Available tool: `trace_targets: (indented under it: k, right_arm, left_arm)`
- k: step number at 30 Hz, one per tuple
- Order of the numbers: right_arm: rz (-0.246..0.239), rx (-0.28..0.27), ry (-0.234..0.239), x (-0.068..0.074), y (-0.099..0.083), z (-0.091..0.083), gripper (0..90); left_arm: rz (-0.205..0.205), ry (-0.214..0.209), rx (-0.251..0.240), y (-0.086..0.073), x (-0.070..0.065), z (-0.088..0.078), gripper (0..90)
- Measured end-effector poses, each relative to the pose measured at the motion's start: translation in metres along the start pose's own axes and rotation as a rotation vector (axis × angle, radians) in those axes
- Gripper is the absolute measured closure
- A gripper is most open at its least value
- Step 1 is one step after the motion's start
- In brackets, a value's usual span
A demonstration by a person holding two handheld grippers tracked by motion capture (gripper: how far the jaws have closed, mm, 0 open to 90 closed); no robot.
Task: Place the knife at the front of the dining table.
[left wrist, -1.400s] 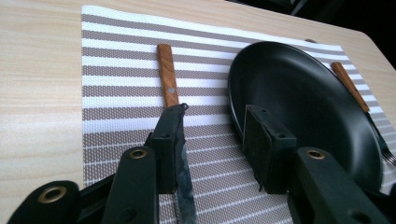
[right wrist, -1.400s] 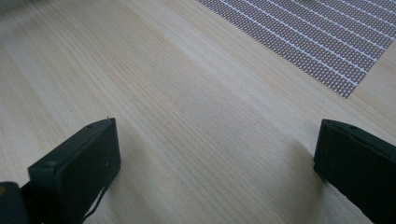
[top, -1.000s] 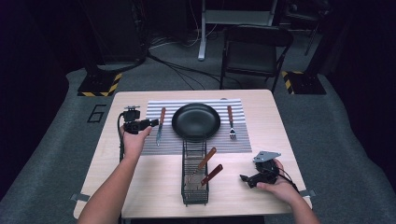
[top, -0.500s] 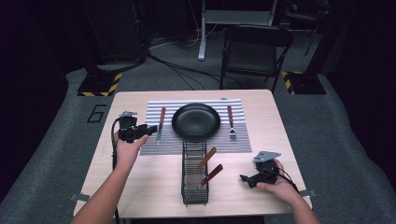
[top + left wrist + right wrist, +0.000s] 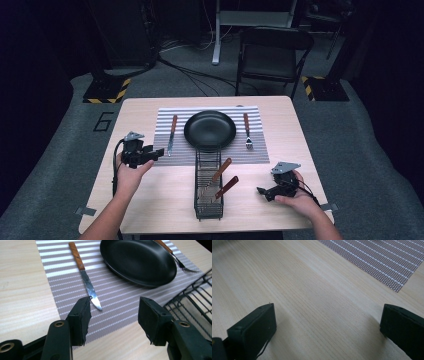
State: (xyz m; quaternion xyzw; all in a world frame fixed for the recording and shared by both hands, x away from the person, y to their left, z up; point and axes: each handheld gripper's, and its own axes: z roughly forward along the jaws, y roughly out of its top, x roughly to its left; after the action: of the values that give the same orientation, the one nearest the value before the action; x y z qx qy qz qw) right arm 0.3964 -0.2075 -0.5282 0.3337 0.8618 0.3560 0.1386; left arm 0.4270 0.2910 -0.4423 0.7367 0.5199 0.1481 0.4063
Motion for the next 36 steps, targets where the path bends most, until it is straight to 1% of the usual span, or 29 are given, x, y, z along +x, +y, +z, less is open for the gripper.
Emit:
trace_targets:
  k: [2, 5, 6, 8, 9, 12, 14, 15, 16, 17, 18, 19, 23, 24, 26, 30, 32, 34, 35, 36]
  right_arm:
    - [0.0, 0.0, 0.0, 0.0, 0.0, 0.0, 0.0]
    - [0.001, 0.0, 0.0, 0.0, 0.0, 0.0, 0.0]
    - [0.0, -0.001, -0.001, 0.0, 0.0, 0.0, 0.0]
    - [0.001, -0.001, -0.001, 0.0, 0.0, 0.0, 0.0]
    - [0.0, 0.0, 0.0, 0.0, 0.0, 0.0, 0.0]
    - [0.014, -0.004, -0.004, 0.001, 0.0, 0.0, 0.0]
    - [0.007, -0.001, -0.003, 0.001, 0.0, 0.0, 0.0]
    - [0.014, -0.003, -0.004, 0.001, 0.0, 0.0, 0.0]
    - [0.003, 0.0, -0.002, 0.0, 0.0, 0.0, 0.0]
    - [0.0, 0.0, -0.004, 0.0, 0.0, 0.0, 0.0]
    - [0.003, -0.001, -0.003, 0.0, 0.0, 0.0, 0.0]
    - [0.013, -0.003, -0.006, 0.001, 0.0, 0.0, 0.0]
    - [0.012, -0.003, -0.007, 0.001, 0.0, 0.0, 0.0]
    - [0.013, -0.003, -0.006, 0.001, 0.0, 0.0, 0.0]
    - [0.014, -0.003, -0.007, 0.001, 0.0, 0.0, 0.0]
    - [0.011, -0.003, -0.007, 0.001, 0.0, 0.0, 0.0]
    - [0.009, -0.002, -0.006, 0.001, 0.0, 0.0, 0.0]
    - [0.009, -0.003, -0.006, 0.001, 0.0, 0.0, 0.0]
    - [0.012, -0.002, -0.006, 0.001, 0.0, 0.0, 0.0]
    - [0.01, -0.002, -0.006, 0.001, 0.0, 0.0, 0.0]
  left_arm:
    - [0.019, 0.009, 0.01, -0.006, -0.001, 0.0, 43.6]
    - [0.024, -0.002, 0.019, -0.015, 0.0, 0.002, 43.6]
    - [0.022, 0.002, 0.015, -0.019, 0.0, 0.003, 43.6]
    - [0.022, -0.005, 0.031, -0.024, 0.002, 0.004, 43.6]
    - [0.022, 0.0, 0.024, -0.028, 0.004, 0.006, 43.6]
    - [0.035, 0.013, 0.041, -0.037, 0.007, 0.007, 43.4]
    - [0.033, 0.018, 0.043, -0.043, 0.009, 0.008, 43.4]
    - [0.031, 0.021, 0.042, -0.047, 0.011, 0.008, 43.4]
    - [0.037, 0.026, 0.044, -0.049, 0.012, 0.008, 43.3]
    - [0.034, 0.029, 0.052, -0.051, 0.013, 0.008, 43.2]
    - [0.041, 0.037, 0.051, -0.054, 0.015, 0.009, 43.2]
    - [0.039, 0.04, 0.053, -0.056, 0.016, 0.01, 43.1]
    - [0.022, 0.056, 0.046, -0.062, 0.024, 0.012, 42.9]
    - [0.023, 0.067, 0.044, -0.064, 0.027, 0.013, 42.9]
    - [0.008, 0.075, 0.028, -0.067, 0.031, 0.014, 43.0]
    - [0.001, 0.09, 0.026, -0.07, 0.038, 0.01, 42.6]
    - [0.011, 0.117, 0.021, -0.073, 0.041, 0.008, 41.9]
    - [0.03, 0.132, 0.039, -0.074, 0.043, 0.007, 41.0]
    - [0.028, 0.141, 0.031, -0.076, 0.044, 0.007, 40.8]
    - [0.031, 0.137, 0.046, -0.076, 0.045, 0.006, 40.7]
